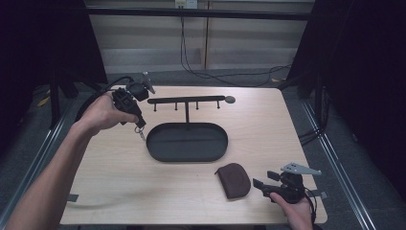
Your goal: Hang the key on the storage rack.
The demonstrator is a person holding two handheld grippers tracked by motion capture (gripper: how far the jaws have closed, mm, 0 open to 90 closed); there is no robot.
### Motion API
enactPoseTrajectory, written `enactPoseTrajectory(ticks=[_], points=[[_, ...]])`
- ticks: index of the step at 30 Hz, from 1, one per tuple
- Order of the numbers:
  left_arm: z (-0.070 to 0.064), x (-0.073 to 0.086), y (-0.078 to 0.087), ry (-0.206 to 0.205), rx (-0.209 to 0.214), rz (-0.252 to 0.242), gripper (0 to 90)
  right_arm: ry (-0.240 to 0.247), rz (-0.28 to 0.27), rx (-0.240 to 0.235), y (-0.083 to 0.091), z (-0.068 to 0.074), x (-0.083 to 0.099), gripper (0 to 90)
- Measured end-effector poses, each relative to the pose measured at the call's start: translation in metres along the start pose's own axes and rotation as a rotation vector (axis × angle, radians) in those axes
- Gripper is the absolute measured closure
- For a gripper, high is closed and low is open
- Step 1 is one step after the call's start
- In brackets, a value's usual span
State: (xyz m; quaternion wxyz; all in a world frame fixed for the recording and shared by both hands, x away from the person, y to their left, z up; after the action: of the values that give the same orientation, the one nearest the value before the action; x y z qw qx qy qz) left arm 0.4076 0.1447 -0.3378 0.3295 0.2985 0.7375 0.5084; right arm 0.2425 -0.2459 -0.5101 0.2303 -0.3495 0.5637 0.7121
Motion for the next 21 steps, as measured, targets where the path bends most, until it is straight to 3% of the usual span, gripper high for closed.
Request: enactPoseTrajectory(ticks=[12,21], points=[[0.005,-0.013,0.002,0.019,0.022,-0.026,89.5,0.002,0.0,-0.003,0.0,0.0,0.0,27.1],[0.002,-0.025,0.002,0.002,0.022,-0.011,89.5,0.005,0.001,-0.006,0.0,0.0,0.0,27.1]])
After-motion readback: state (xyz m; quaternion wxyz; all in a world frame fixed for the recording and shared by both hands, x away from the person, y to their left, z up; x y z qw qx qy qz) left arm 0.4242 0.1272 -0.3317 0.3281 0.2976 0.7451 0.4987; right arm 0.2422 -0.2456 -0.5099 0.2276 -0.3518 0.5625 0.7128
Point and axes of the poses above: each handheld gripper's, and its own axes: y roughly backward along the jaws, x roughly out of its underside, z roughly to its left, the point moved 6 cm from there along -y, roughly forward along the jaws, and after that the axes turned 13 degrees about x, right-handed, at the moved point
